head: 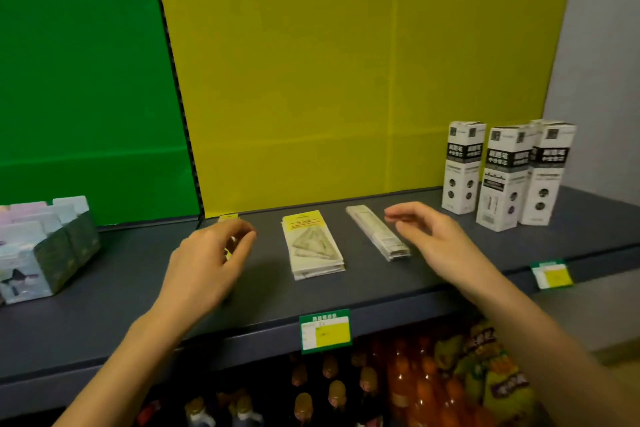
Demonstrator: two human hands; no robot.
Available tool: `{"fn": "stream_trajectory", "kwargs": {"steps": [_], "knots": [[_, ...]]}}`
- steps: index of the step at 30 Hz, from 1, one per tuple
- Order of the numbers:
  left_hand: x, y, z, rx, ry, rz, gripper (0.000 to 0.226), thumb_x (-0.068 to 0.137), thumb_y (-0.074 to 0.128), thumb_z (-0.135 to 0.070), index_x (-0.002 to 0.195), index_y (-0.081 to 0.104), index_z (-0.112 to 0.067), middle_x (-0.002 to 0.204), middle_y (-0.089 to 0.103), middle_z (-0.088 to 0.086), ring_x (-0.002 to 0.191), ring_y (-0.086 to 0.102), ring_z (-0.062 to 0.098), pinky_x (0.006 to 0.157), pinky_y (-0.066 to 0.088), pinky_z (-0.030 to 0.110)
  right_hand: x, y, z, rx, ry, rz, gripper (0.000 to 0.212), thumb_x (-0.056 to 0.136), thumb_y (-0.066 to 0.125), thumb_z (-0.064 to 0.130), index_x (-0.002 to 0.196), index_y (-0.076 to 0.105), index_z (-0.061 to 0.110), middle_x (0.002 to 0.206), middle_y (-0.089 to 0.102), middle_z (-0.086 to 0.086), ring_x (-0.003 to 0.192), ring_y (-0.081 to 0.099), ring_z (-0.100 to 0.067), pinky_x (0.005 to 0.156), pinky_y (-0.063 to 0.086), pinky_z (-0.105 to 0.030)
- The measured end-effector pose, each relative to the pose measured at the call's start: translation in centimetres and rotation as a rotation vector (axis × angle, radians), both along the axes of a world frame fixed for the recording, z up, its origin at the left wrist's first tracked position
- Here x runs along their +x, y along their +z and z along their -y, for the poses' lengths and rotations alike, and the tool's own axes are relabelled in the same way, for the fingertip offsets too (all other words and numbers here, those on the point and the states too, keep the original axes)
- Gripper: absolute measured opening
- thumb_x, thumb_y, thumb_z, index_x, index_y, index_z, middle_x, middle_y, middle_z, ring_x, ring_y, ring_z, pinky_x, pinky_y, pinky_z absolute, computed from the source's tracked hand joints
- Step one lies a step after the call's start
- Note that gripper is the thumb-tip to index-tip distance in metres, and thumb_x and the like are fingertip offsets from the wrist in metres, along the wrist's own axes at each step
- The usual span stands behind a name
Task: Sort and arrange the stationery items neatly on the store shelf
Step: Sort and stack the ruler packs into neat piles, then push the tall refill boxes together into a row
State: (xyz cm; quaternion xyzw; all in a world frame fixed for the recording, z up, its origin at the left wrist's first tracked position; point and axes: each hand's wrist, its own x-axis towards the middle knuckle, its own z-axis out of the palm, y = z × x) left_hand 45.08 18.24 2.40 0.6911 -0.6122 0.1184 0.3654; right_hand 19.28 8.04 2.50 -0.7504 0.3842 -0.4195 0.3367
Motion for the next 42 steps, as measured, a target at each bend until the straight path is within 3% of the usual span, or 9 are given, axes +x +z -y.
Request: {"fn": "stream_trajectory", "kwargs": {"steps": [7, 11, 15, 18, 21, 26, 30, 36, 42], "knots": [[-8.2, -0.8, 3.1, 0.031, -0.099, 0.035, 0.038, 0.078, 0.035, -0.055, 0.087, 0.061, -0.029, 0.074, 0.060, -0.014, 0.068, 0.061, 0.013, 0.063, 0.053, 0.036, -13.0, -0.5, 2.7, -0.046, -0.229, -0.071, 0.019, 0.091, 0.051, 0.011, 0.104, 0.063, 0.018, 0.099, 0.062, 0.008, 0.090, 0.053, 0.001, 0.077, 0.038, -0.013], [-13.6, -1.3, 5.5, 0.024, -0.078, -0.003, 0.023, 0.086, 0.050, -0.040, 0.091, 0.064, -0.023, 0.075, 0.062, -0.009, 0.070, 0.062, 0.017, 0.065, 0.051, 0.036, -19.2, -1.0, 5.1, -0.028, -0.293, -0.116, 0.019, 0.089, 0.053, 0.010, 0.104, 0.064, 0.017, 0.104, 0.063, 0.000, 0.099, 0.056, -0.014, 0.088, 0.039, -0.024], [-18.0, -2.0, 8.1, 0.030, -0.120, -0.015, 0.039, 0.077, 0.036, -0.055, 0.086, 0.060, -0.026, 0.074, 0.063, -0.007, 0.069, 0.061, 0.016, 0.064, 0.052, 0.038, -23.7, -1.3, 7.7, -0.043, -0.287, -0.141, 0.020, 0.089, 0.053, 0.010, 0.106, 0.063, 0.014, 0.103, 0.062, -0.001, 0.097, 0.055, -0.014, 0.086, 0.039, -0.023], [-20.5, -2.7, 10.1, 0.033, -0.086, -0.021, 0.027, 0.081, 0.043, -0.047, 0.089, 0.059, -0.028, 0.074, 0.064, -0.010, 0.073, 0.063, 0.017, 0.069, 0.053, 0.038, -26.0, -1.3, 9.8, -0.069, -0.267, -0.168, 0.020, 0.089, 0.053, 0.009, 0.107, 0.062, 0.013, 0.103, 0.062, -0.001, 0.096, 0.056, -0.013, 0.085, 0.038, -0.022], [-22.6, -2.6, 12.2, 0.028, -0.059, 0.015, 0.019, 0.087, 0.053, -0.037, 0.100, 0.058, -0.025, 0.090, 0.067, -0.008, 0.081, 0.063, 0.017, 0.073, 0.051, 0.035, -27.5, -1.1, 11.8, -0.083, -0.258, -0.179, 0.019, 0.089, 0.054, 0.009, 0.106, 0.061, 0.014, 0.104, 0.063, -0.003, 0.095, 0.055, -0.014, 0.085, 0.037, -0.022], [-25.2, -1.6, 16.1, 0.086, -0.018, 0.113, 0.033, 0.091, 0.048, -0.037, 0.120, 0.049, -0.020, 0.117, 0.061, -0.004, 0.095, 0.060, 0.016, 0.076, 0.044, 0.031, -28.5, -1.0, 15.5, -0.108, -0.236, -0.201, 0.026, 0.088, 0.056, 0.012, 0.114, 0.057, 0.010, 0.113, 0.062, -0.007, 0.096, 0.053, -0.012, 0.086, 0.037, -0.022], [-26.2, -0.8, 19.8, 0.107, -0.009, 0.119, 0.045, 0.091, 0.048, -0.037, 0.129, 0.040, -0.017, 0.127, 0.056, 0.001, 0.111, 0.056, 0.022, 0.088, 0.045, 0.034, -27.7, -0.8, 19.0, -0.097, -0.210, -0.179, 0.047, 0.084, 0.063, 0.018, 0.126, 0.046, 0.009, 0.127, 0.055, -0.009, 0.104, 0.051, -0.015, 0.089, 0.039, -0.027], [-26.7, 0.5, 27.0, 0.216, -0.106, -0.166, 0.072, 0.084, 0.062, -0.033, 0.140, 0.023, -0.009, 0.142, 0.043, 0.012, 0.120, 0.051, 0.029, 0.099, 0.045, 0.042, -25.9, -0.1, 23.2, 0.000, -0.047, -0.175, 0.089, 0.075, 0.073, 0.022, 0.144, 0.019, 0.013, 0.149, 0.035, -0.007, 0.134, 0.037, -0.023, 0.105, 0.036, -0.039], [-26.8, 0.5, 31.7, 0.288, -0.302, -0.762, 0.091, 0.077, 0.071, -0.012, 0.145, 0.010, -0.013, 0.147, 0.034, 0.014, 0.129, 0.043, 0.026, 0.094, 0.036, 0.031, -25.2, -0.3, 25.2, 0.114, 0.125, -0.108, 0.085, 0.075, 0.073, 0.018, 0.142, 0.021, 0.022, 0.143, 0.044, -0.002, 0.127, 0.044, -0.015, 0.101, 0.040, -0.037]]}}
